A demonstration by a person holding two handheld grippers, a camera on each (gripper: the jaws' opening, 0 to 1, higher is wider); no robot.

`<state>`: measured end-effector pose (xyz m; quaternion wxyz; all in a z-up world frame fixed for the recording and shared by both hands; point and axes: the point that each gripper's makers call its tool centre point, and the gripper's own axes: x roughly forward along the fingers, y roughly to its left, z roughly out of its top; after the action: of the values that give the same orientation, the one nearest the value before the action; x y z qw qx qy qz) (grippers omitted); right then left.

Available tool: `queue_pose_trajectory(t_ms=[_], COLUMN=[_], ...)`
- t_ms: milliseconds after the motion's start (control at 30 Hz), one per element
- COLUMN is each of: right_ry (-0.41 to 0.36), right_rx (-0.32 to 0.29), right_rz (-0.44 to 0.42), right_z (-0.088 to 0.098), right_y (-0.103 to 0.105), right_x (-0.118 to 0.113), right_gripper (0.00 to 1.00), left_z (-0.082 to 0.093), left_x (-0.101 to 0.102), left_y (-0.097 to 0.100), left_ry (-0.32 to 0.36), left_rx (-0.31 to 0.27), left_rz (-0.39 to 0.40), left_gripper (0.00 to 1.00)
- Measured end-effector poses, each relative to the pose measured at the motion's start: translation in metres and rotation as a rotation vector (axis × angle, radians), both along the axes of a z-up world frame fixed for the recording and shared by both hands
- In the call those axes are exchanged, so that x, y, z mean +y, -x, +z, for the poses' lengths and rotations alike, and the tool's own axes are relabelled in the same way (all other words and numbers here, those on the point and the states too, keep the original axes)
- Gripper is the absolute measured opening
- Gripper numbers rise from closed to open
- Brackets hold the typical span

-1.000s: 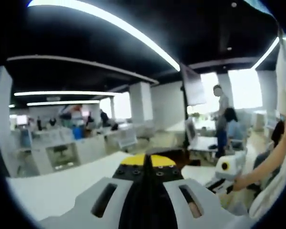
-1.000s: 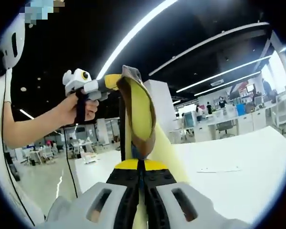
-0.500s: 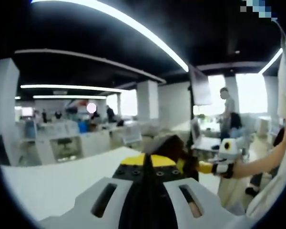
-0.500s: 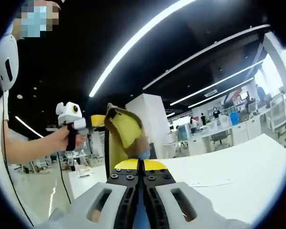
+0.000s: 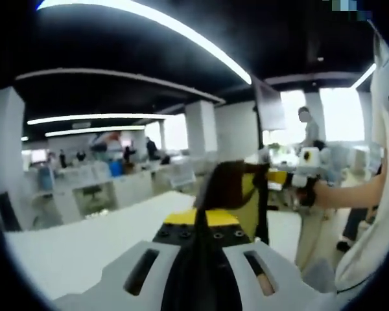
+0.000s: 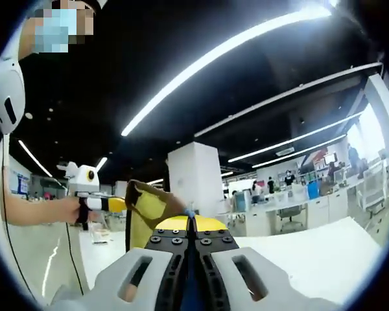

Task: Fold the garment on the visible template until the final outline fits inside the template.

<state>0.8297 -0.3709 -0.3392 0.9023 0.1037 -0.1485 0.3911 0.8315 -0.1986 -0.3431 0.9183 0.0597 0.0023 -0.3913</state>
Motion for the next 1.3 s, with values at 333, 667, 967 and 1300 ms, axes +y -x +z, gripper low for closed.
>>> queue_pose_trajectory(t_ms=[333,667,967,1300], right_ry=[-0.018,-0.041,-0.045,-0.046], right_rx=[-0.056,-0.082,-0.113,-0.121], right_rz=[-0.023,-0.034,-0.025,-0.003], right_z=[0.032,0.039,0.049,0.059], right_y=[0.009,0.007,0.006,0.014], right_x=[-0.002,-0.010,-0.007,0.004], right_gripper=[0.01,0.01,0.01,0.01], left_z=[0.000,0.002,-0.008,0.003], left_x=[-0.005,-0.006,-0.009,-0.007], left_y=[0.022,0.045,0.070,0.076], left_ry=[-0.066,0.016,-0.005,0.089], left_rx=[-0.034,-0.025,-0.022,-0.020], left_rz=[-0.036,-0.109,-0.204,-0.197], left_gripper=[0.00,0.00,0.00,0.00])
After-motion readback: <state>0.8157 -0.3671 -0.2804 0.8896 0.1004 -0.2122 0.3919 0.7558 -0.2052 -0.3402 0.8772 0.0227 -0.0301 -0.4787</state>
